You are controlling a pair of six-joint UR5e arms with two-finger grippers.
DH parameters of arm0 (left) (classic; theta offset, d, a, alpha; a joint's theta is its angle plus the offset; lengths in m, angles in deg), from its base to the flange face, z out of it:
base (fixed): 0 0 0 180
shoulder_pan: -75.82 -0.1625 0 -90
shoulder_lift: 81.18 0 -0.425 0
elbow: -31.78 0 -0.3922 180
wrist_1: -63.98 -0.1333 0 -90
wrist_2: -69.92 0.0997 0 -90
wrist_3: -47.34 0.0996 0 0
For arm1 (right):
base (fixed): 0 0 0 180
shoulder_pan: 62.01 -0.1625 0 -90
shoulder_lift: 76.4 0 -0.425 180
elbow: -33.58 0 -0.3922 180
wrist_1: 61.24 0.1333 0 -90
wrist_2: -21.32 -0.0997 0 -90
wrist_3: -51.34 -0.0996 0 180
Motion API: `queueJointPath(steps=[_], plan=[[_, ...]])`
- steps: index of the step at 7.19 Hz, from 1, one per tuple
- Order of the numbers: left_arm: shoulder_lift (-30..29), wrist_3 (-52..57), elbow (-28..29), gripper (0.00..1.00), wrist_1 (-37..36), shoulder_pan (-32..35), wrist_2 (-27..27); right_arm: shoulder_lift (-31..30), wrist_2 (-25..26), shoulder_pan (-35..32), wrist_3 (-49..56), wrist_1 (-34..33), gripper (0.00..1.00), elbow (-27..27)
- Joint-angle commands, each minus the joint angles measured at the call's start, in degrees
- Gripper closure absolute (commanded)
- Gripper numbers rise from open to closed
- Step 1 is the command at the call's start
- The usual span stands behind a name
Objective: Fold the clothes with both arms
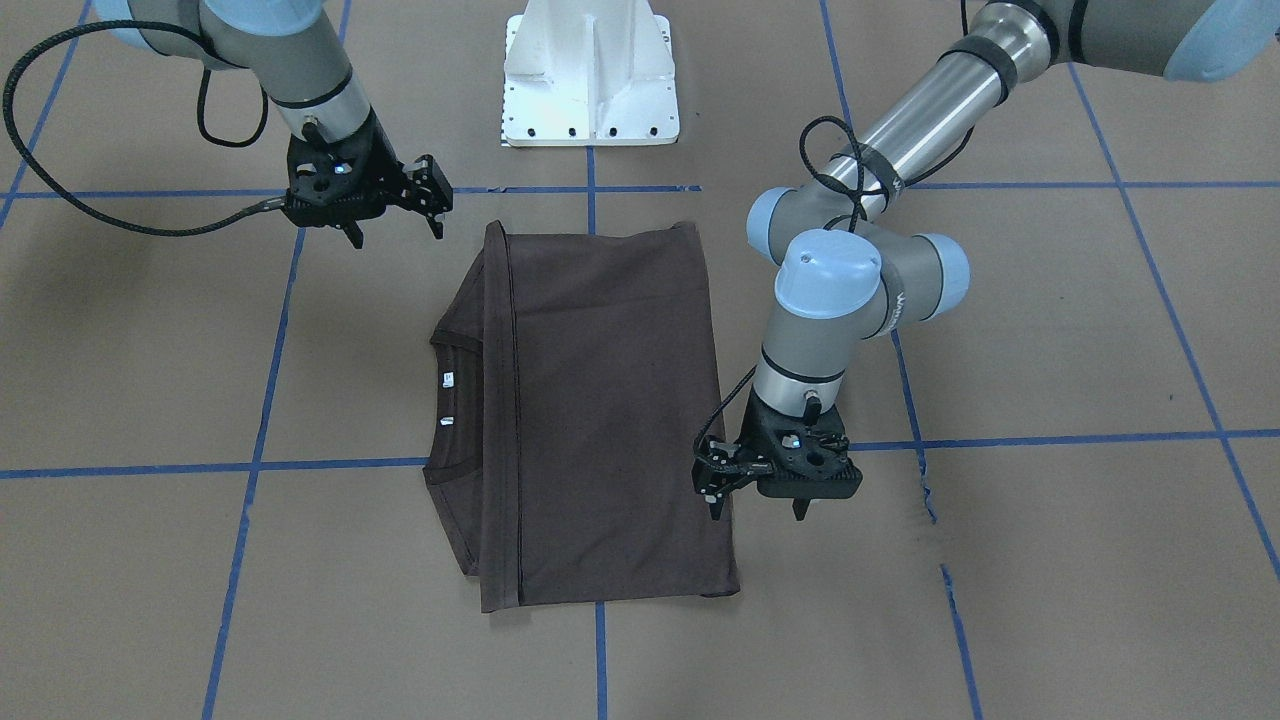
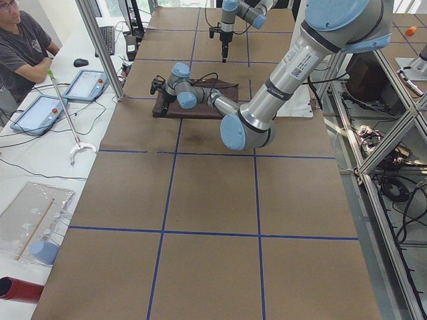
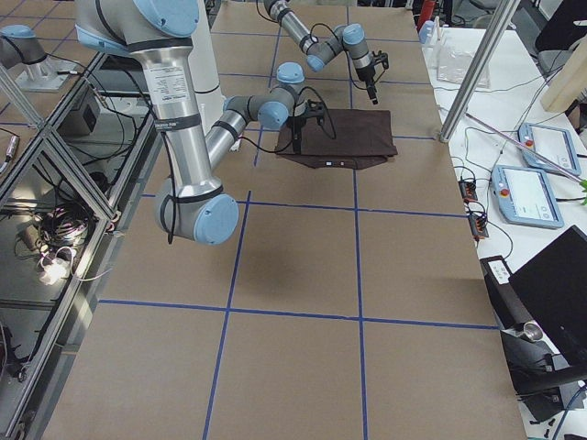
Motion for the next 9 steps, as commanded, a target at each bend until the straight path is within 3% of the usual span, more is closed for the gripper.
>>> queueJointPath(steps=[1,2,3,4,9], plan=[[8.80,5.75,-17.15,0.00,-12.79,-0.04,-5.52,7.31,0.17,-0.13,2.01,-4.23,0.00,7.81],[12.49,5.08,-24.54,0.00,-14.51,-0.13,-6.78,9.68,0.34,0.83,1.93,-4.58,0.00,10.37],[17.58,4.81,-31.05,0.00,-14.52,-0.74,-7.32,10.66,4.35,3.62,2.01,-4.49,0.00,11.52],[18.24,4.72,-33.72,0.00,-14.87,-0.83,-7.67,12.15,6.22,6.09,1.93,-4.49,0.00,13.71],[18.24,3.41,-33.58,0.00,-15.23,-1.01,-8.03,13.14,6.06,9.19,1.83,-8.27,0.00,16.37]])
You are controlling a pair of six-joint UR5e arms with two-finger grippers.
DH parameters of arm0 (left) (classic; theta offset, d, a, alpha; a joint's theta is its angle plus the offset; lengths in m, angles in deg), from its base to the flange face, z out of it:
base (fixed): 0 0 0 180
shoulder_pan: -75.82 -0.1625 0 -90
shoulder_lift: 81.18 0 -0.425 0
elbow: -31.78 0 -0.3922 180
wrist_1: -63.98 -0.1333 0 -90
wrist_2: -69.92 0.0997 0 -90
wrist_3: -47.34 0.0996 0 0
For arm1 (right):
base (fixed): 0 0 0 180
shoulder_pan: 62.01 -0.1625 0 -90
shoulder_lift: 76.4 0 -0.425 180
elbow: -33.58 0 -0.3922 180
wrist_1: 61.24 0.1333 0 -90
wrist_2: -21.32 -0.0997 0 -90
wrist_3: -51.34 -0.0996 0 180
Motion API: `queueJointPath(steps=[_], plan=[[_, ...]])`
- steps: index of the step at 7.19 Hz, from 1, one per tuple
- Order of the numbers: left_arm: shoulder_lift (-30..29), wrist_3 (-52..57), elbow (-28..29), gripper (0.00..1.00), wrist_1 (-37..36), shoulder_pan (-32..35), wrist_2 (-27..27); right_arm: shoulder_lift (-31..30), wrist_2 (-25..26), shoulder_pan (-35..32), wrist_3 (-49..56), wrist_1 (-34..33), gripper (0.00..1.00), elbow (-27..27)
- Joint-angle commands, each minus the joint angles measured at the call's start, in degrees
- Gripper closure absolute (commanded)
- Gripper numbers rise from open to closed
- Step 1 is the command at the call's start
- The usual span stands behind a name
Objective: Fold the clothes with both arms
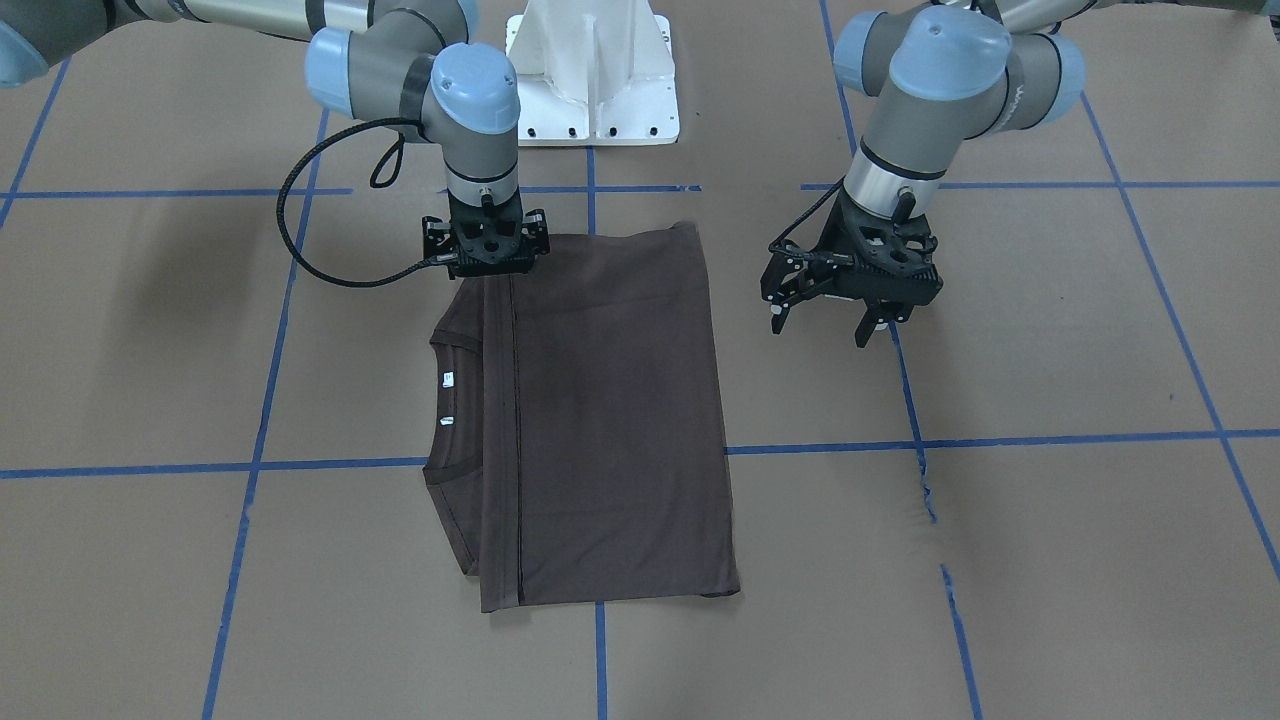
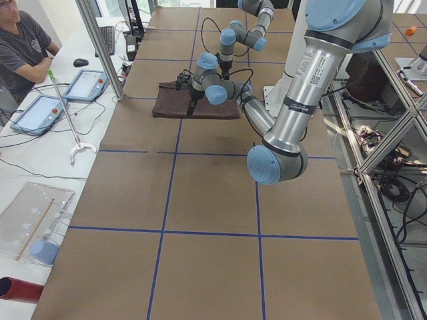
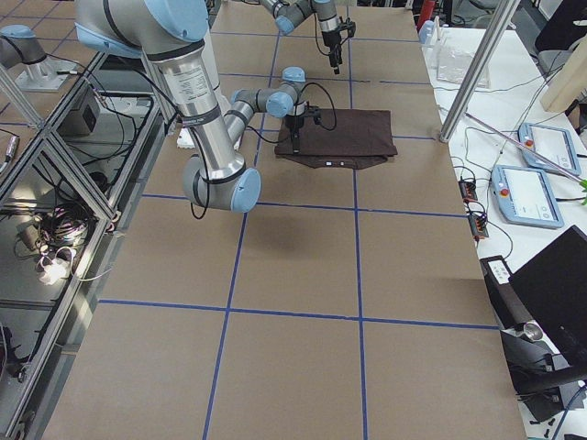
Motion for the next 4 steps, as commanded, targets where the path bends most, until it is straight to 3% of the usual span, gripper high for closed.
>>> queueJointPath(steps=[1,4], plan=[[-0.05,-1.62,0.01,0.00,-0.01,-0.01,-0.12,-0.23,-0.25,0.18,0.22,-1.32,0.00,0.21],[-0.05,-1.71,0.18,0.00,-0.01,-0.01,-0.12,-0.05,-0.25,0.35,0.22,-1.24,0.00,0.83]])
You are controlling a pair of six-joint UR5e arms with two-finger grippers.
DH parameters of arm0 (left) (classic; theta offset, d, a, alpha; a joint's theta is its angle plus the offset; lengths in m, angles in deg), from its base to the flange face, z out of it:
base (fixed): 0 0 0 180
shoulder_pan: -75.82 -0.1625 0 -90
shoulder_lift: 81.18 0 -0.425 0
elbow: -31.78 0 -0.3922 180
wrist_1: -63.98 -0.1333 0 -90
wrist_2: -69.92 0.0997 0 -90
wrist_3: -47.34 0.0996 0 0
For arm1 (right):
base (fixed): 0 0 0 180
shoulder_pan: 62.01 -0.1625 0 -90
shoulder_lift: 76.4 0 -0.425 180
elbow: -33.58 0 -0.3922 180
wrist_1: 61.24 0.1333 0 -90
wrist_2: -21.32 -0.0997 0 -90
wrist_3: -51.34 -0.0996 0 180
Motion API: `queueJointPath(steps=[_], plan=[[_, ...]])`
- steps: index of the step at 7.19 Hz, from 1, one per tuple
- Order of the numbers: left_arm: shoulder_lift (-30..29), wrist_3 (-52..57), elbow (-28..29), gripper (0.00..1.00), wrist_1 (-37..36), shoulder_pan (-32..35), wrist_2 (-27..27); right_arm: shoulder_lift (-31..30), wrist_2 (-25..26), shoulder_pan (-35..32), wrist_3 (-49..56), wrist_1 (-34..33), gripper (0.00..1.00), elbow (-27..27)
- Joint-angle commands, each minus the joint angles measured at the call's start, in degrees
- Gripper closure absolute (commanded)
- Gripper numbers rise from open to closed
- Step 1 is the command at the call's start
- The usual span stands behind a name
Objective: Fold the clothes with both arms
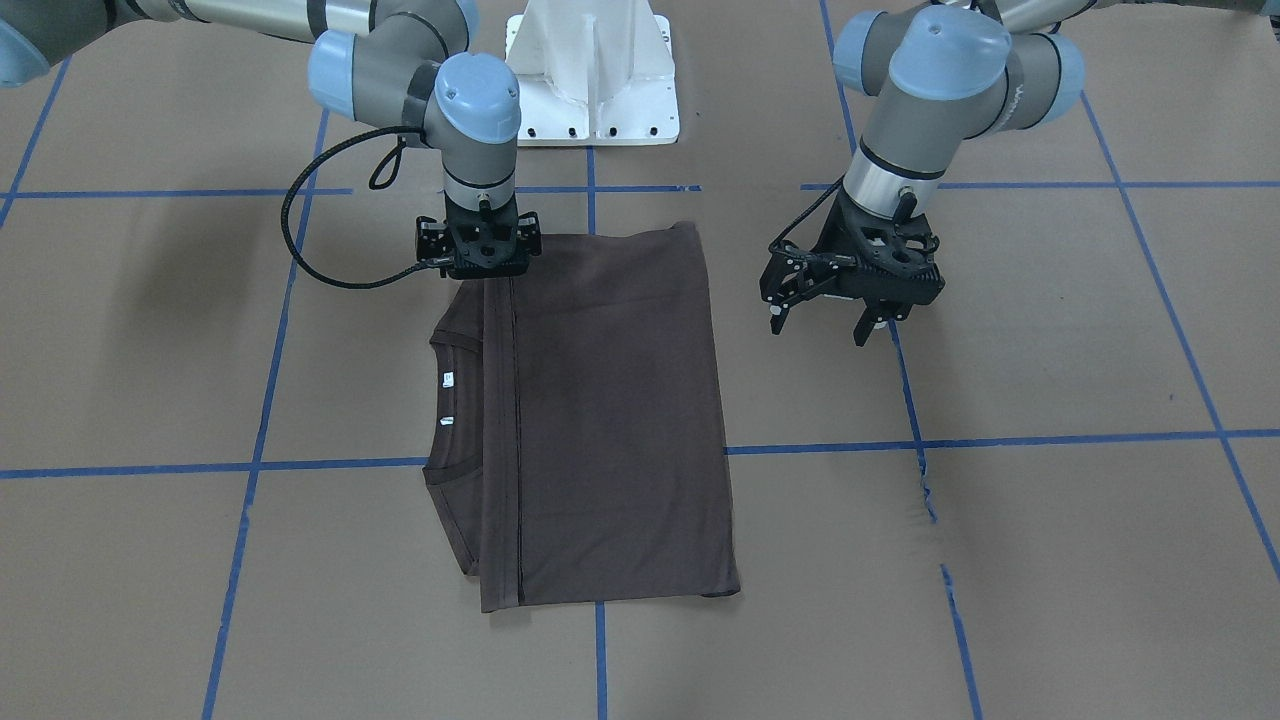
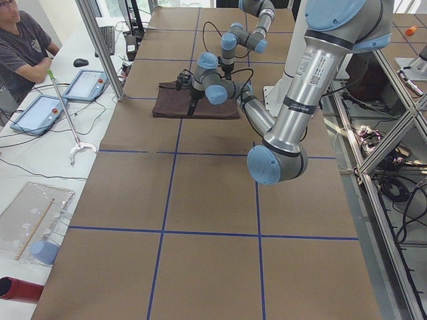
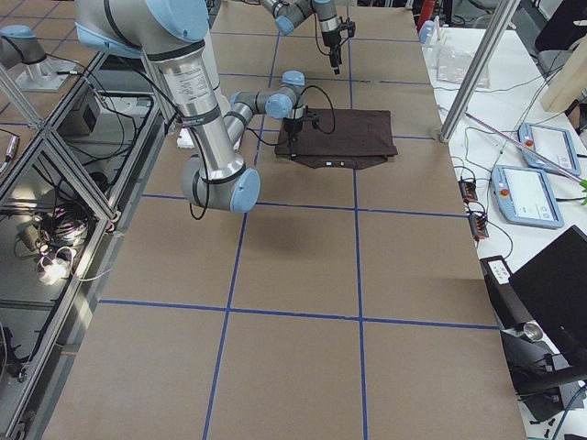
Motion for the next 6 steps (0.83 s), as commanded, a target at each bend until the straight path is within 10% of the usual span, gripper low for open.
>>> queueJointPath(steps=[1,6], plan=[[-0.09,-0.05,0.18,0.00,0.00,0.00,0.00,0.26,-0.09,0.06,0.00,0.05,0.00,0.26],[-0.53,-1.02,0.53,0.00,0.09,-0.35,0.00,-0.27,-0.18,0.06,0.00,-0.47,0.00,0.26]])
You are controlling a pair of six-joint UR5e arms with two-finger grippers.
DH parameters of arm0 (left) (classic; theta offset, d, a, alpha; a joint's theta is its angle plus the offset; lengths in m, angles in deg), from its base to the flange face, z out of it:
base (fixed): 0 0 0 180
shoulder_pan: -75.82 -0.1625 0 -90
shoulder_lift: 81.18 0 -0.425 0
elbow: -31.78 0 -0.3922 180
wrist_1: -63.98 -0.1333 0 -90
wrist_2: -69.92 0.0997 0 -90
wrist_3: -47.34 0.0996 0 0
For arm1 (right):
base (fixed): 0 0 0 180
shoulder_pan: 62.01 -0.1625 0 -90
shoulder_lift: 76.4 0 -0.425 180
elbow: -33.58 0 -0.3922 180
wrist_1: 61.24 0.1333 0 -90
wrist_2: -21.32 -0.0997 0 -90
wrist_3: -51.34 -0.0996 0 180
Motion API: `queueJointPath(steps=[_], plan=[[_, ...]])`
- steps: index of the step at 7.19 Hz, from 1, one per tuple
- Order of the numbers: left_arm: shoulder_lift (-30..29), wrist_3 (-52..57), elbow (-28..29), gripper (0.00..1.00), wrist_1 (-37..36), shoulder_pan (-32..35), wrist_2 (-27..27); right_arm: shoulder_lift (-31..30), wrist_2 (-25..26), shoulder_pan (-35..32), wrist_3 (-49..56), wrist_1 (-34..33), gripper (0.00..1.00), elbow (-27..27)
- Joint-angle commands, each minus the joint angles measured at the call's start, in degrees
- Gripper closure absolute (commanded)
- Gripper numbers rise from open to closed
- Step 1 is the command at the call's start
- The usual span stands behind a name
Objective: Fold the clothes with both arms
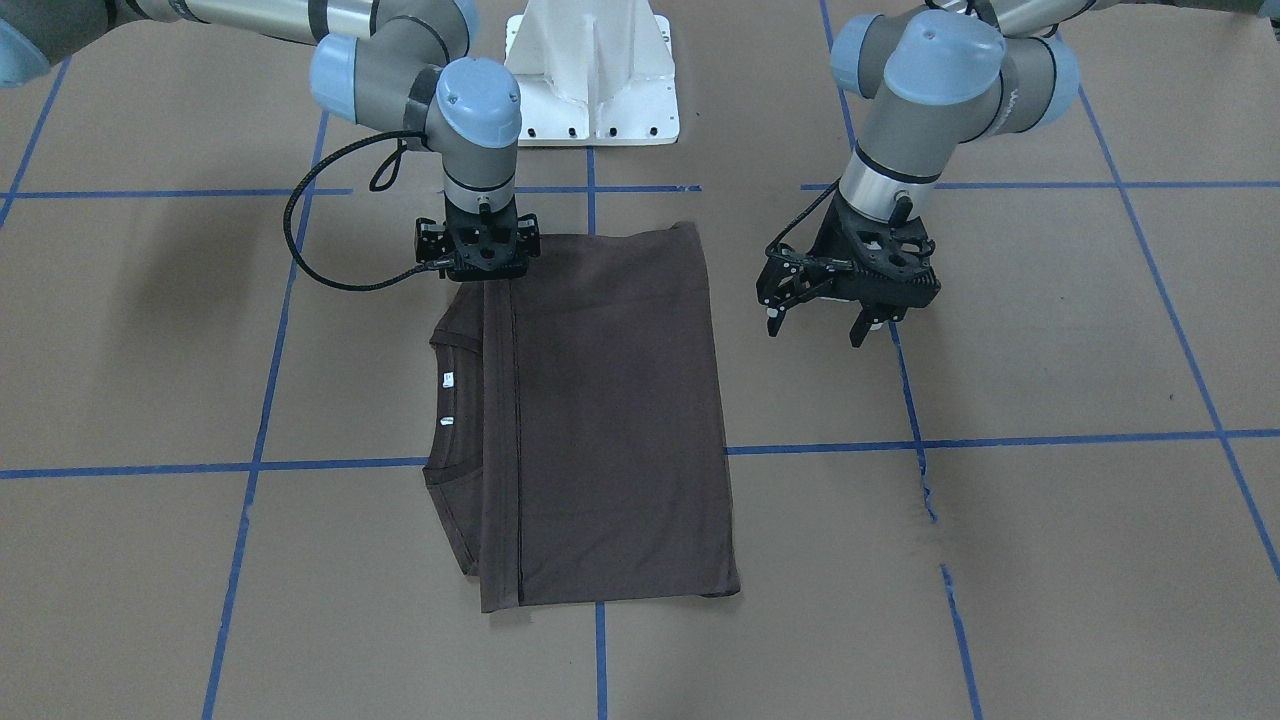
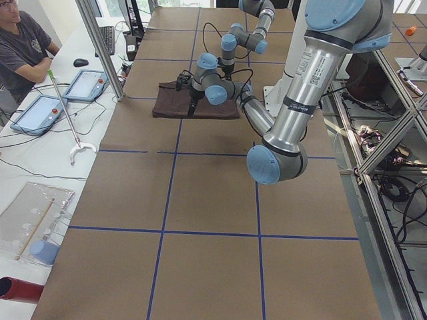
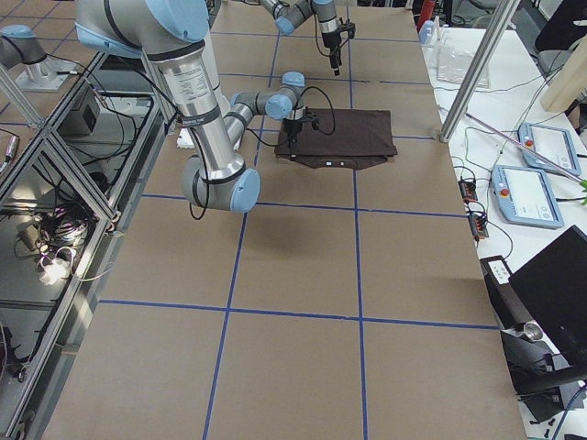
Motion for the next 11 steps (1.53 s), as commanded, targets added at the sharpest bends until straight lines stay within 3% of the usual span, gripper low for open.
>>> queueJointPath(steps=[1,8,11], plan=[[-0.08,-0.12,0.03,0.00,0.00,-0.06,0.00,0.00,-0.07,0.00,0.00,-1.32,0.00,-0.08],[-0.17,-0.38,0.03,0.00,0.00,-0.06,0.00,-2.63,-0.15,-2.63,0.26,-3.79,0.00,-1.75],[-0.26,-2.05,-0.15,0.00,0.18,-1.20,0.00,-10.98,0.20,-5.00,7.36,-3.96,0.00,-8.94]])
